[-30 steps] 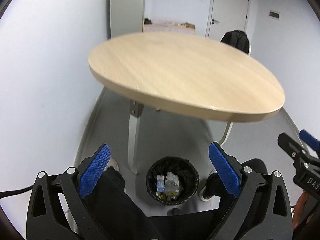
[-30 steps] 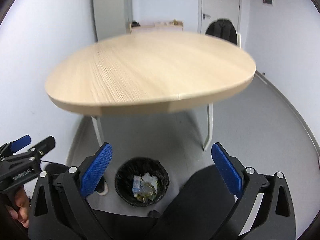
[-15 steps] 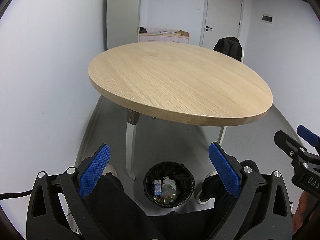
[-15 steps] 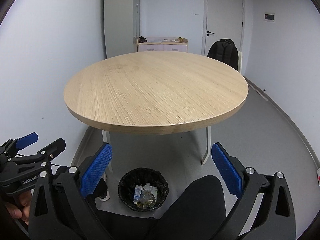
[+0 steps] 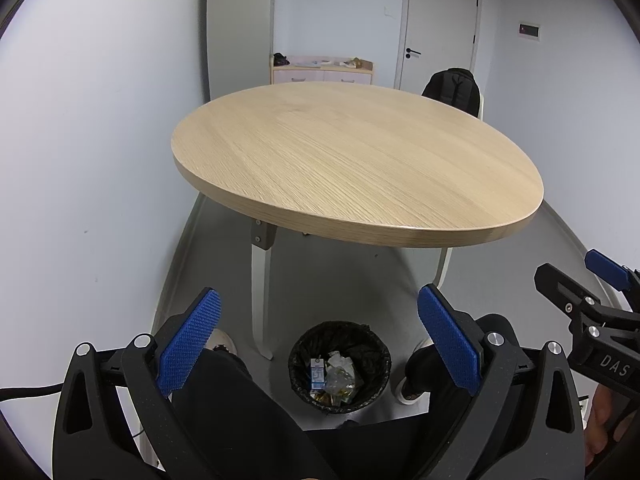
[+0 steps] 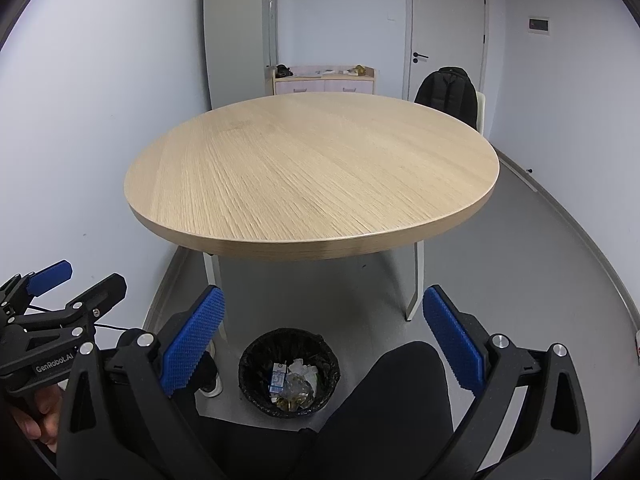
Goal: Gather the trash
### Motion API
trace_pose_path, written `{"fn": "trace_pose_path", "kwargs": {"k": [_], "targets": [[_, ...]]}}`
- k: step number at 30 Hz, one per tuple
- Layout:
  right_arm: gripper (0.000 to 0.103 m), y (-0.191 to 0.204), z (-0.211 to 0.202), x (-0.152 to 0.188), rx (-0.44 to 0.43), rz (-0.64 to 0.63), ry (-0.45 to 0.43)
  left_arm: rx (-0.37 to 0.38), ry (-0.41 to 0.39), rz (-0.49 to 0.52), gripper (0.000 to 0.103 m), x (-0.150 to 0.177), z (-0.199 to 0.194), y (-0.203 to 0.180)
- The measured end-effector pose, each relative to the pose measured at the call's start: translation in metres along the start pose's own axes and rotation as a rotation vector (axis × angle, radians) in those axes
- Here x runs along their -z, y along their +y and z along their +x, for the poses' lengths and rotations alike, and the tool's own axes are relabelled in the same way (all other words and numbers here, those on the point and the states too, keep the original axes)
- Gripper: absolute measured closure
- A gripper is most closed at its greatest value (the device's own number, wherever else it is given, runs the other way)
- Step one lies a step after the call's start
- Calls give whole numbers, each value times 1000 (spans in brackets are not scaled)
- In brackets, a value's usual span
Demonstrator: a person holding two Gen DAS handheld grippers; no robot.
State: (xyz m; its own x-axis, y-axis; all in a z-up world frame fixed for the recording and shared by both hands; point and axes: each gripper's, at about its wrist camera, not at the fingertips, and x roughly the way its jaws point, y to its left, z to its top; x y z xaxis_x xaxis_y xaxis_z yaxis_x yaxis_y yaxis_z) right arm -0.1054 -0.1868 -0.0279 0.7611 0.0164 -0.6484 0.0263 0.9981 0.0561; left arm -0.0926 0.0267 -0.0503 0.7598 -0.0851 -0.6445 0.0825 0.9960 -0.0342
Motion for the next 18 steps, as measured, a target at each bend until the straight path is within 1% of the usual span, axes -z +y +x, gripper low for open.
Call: {"fn": "trace_pose_path", "kwargs": {"k": [18], "targets": [[8,1,4,0,0,0,15,-2,5,2,6,0,0,-1]]}}
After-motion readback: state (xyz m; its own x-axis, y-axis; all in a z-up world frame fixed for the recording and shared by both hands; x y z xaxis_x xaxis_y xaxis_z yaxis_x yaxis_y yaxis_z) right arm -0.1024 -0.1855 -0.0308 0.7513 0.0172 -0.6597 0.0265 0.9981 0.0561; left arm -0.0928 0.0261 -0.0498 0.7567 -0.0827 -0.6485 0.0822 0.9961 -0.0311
